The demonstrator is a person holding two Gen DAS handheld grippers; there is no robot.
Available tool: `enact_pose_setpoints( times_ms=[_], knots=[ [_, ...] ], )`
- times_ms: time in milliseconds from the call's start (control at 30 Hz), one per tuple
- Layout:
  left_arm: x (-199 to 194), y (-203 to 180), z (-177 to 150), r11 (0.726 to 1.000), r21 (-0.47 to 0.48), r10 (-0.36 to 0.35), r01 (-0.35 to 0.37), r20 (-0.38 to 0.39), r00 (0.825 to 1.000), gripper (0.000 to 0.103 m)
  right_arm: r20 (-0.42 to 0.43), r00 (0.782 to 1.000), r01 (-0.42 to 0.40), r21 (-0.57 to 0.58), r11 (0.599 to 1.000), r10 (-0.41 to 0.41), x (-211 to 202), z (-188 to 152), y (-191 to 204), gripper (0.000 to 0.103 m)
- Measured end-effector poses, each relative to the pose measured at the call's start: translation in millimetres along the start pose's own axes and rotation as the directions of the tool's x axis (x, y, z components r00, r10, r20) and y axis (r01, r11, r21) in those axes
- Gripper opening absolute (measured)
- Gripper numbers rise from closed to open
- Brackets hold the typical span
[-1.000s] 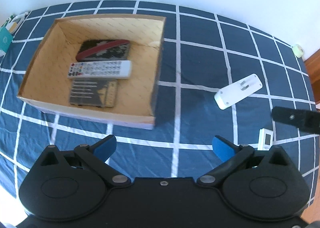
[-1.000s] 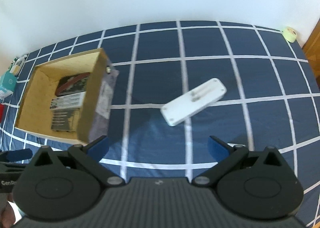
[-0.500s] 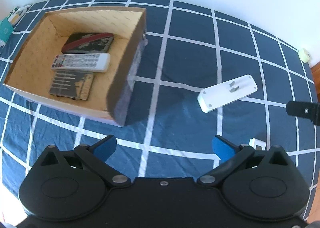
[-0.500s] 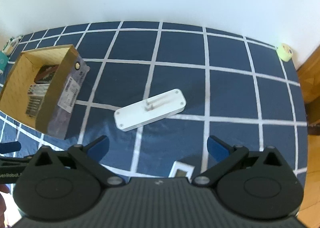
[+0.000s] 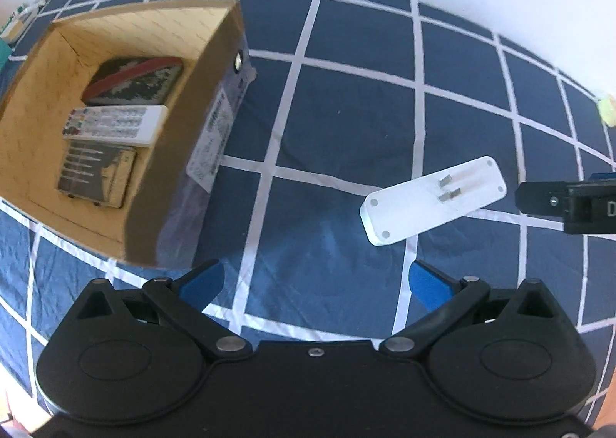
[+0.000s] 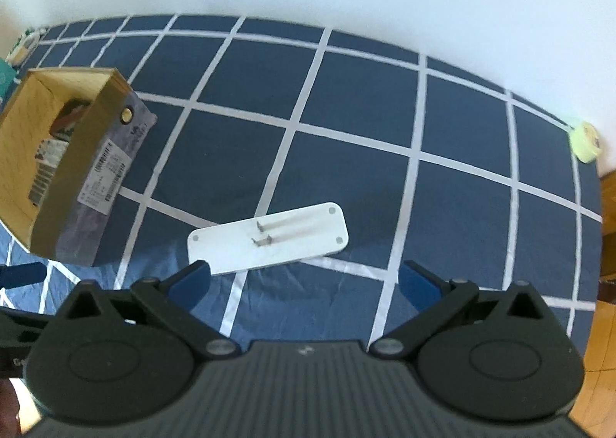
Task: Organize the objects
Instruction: 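Move the right gripper to the white plate with metal prongs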
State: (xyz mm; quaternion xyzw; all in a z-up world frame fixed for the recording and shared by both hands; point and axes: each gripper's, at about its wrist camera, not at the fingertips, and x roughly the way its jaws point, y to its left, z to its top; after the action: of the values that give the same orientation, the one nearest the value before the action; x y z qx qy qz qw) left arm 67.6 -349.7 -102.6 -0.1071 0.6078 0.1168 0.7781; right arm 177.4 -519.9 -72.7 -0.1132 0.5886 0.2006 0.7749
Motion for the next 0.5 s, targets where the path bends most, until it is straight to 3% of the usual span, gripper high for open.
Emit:
enact_pose_setpoints(
  times_ms=[500],
  knots=[
    [59, -32, 20, 0.999, -0.046, 0.012, -0.017, -0.093, 0.996, 0.103, -0.170, 0.985, -0.059, -0.111, 0.992, 0.040, 94, 33, -4, 0.103]
  ],
)
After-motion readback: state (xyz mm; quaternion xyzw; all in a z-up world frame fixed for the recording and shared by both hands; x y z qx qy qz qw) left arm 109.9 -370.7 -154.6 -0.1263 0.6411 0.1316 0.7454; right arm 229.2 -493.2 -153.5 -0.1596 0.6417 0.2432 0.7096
